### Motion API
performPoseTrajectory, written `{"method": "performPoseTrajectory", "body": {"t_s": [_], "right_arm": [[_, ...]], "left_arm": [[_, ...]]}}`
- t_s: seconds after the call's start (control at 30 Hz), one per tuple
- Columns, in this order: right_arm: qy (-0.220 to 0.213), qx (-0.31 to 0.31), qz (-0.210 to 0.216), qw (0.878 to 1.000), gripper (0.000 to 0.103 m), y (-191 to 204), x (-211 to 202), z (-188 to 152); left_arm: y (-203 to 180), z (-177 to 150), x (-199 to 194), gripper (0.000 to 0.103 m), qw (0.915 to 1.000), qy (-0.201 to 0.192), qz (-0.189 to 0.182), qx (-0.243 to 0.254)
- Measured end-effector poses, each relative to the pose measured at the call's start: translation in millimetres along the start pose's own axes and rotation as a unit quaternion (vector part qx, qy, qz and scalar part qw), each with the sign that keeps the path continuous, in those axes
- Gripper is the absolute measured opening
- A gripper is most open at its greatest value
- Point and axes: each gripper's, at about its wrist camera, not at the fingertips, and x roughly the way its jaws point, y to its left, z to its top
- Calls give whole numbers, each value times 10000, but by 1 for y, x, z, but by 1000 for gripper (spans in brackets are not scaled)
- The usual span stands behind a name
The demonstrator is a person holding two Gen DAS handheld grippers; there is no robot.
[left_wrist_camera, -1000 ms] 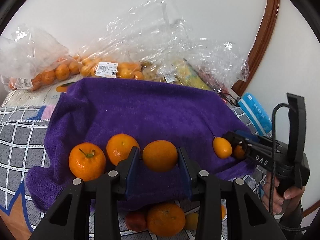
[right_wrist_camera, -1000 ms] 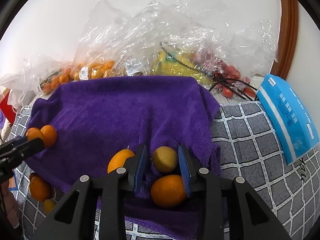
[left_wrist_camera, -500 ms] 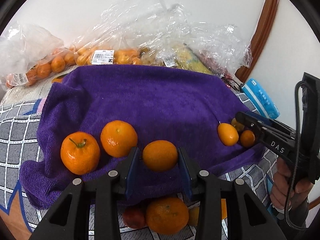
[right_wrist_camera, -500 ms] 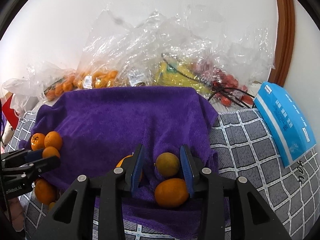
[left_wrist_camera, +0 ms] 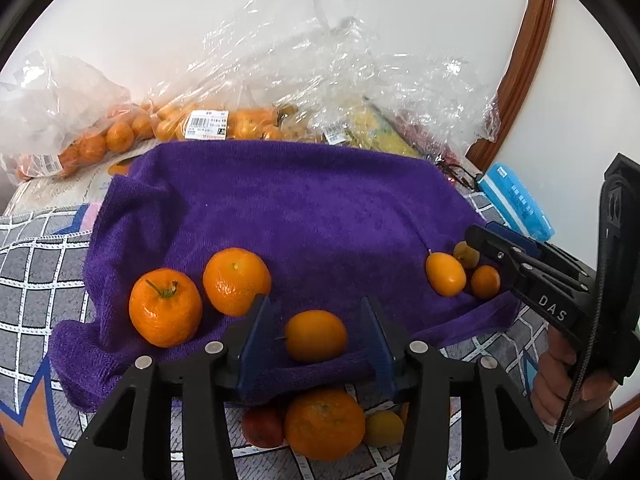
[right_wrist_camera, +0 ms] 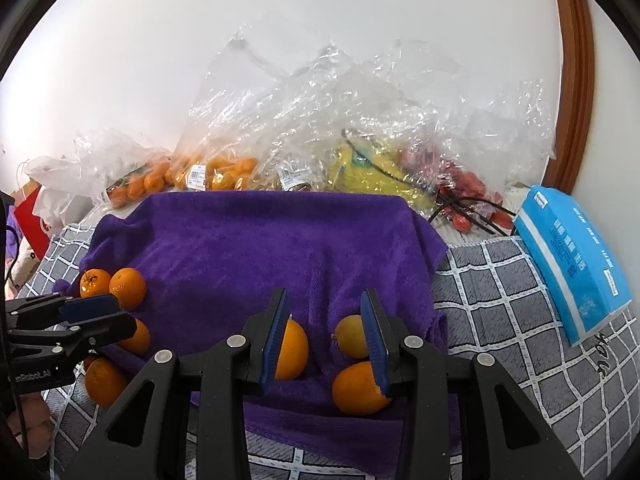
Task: Organize fruits
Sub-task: 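Withdraw both open tools from the towel back toward the fruit row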
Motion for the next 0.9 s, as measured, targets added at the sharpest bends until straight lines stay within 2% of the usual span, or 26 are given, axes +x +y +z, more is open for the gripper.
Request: {"method": "performPoseTrajectory", "body": {"t_s": [0.1,0.27,0.47,0.57,0.7,0.77,0.9], "right_arm": [[-107,47,55,9999,38,3,-7,1],[-479,-64,-144,9987,38,9,-27,6],[-260,147,-355,9989,38,11,-50,11],[-244,314,-499,9980,46,10,-67,10],[-42,505,-256,9984,46,8,-89,7],[-99,560,-219,9981,46,7,-101,4],[-239,676,-78,9974,46,9,-123,-2]], "left_arm": [[-1,1,-5,48,10000,-47,-22,-33],[-6,3,-18,48,9997,-249,-41,-3],[-16,5,-38,48,9983,-563,62,113],[-26,5,-48,48,9972,-702,58,245],[-32,5,-66,48,9966,-759,28,312],[-30,2,-77,48,9967,-775,-52,249],[-23,-8,-100,48,9959,-887,80,165]]}}
